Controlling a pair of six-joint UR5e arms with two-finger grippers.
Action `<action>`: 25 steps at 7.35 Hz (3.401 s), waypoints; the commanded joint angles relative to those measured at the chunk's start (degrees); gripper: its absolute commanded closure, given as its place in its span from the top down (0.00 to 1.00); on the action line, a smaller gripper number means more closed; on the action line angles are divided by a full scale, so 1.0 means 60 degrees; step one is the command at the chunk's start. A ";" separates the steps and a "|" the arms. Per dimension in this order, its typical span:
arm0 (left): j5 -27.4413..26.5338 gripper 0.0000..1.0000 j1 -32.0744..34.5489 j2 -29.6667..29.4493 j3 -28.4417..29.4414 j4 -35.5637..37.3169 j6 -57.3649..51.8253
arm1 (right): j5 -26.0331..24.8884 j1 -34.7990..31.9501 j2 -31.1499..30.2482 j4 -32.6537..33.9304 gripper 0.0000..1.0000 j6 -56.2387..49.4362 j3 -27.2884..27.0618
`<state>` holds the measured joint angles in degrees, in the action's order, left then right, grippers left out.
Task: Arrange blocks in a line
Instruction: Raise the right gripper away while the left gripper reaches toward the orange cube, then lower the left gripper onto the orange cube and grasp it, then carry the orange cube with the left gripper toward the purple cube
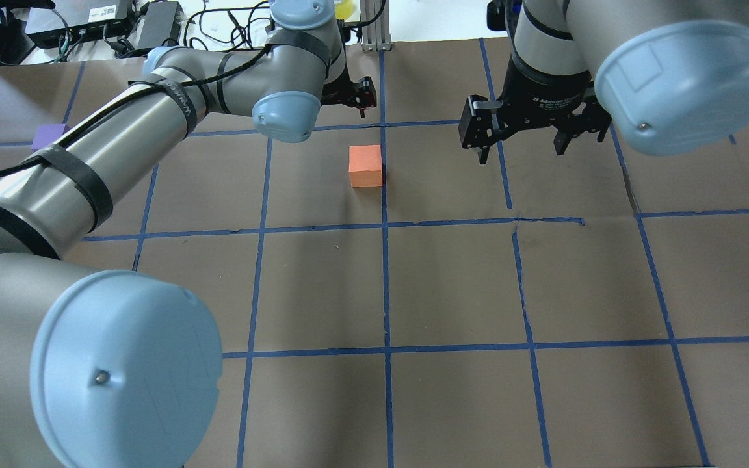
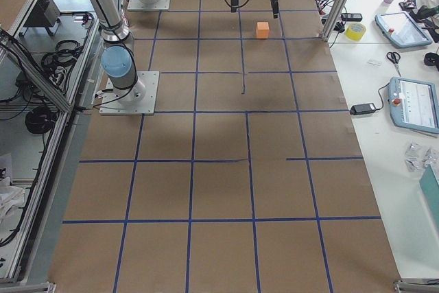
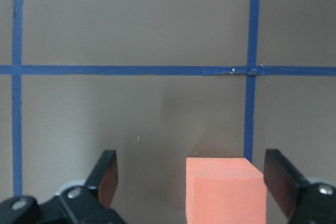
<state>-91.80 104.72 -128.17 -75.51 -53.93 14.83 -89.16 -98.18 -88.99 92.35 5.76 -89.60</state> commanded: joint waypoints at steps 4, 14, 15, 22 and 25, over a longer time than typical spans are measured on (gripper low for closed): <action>0.0080 1.00 0.0461 -0.0450 0.0017 -0.0709 0.0093 | -0.0081 0.0441 -0.0196 -0.0171 1.00 0.0006 -0.0096; 0.0037 0.30 0.0462 -0.0860 -0.0042 -0.0753 0.0634 | -0.0169 0.1158 -0.0490 -0.0142 1.00 -0.0712 -0.0096; 0.0008 0.30 0.0447 -0.0874 -0.0042 -0.0738 0.0635 | -0.0169 0.1173 -0.0519 -0.0157 1.00 -0.0712 -0.0096; -0.0271 0.00 -0.2827 0.0851 -0.1139 -0.0226 -0.0682 | -0.0213 0.1158 -0.0519 0.0019 1.00 -0.0712 -0.0096; -0.0241 0.00 -0.4922 0.1424 -0.1578 -0.0256 -0.3378 | -0.0228 0.1173 -0.0519 -0.0010 1.00 -0.0726 -0.0096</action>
<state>-93.24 80.37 -121.02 -83.63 -55.81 3.38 -90.53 -91.17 -92.11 92.32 1.42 -90.18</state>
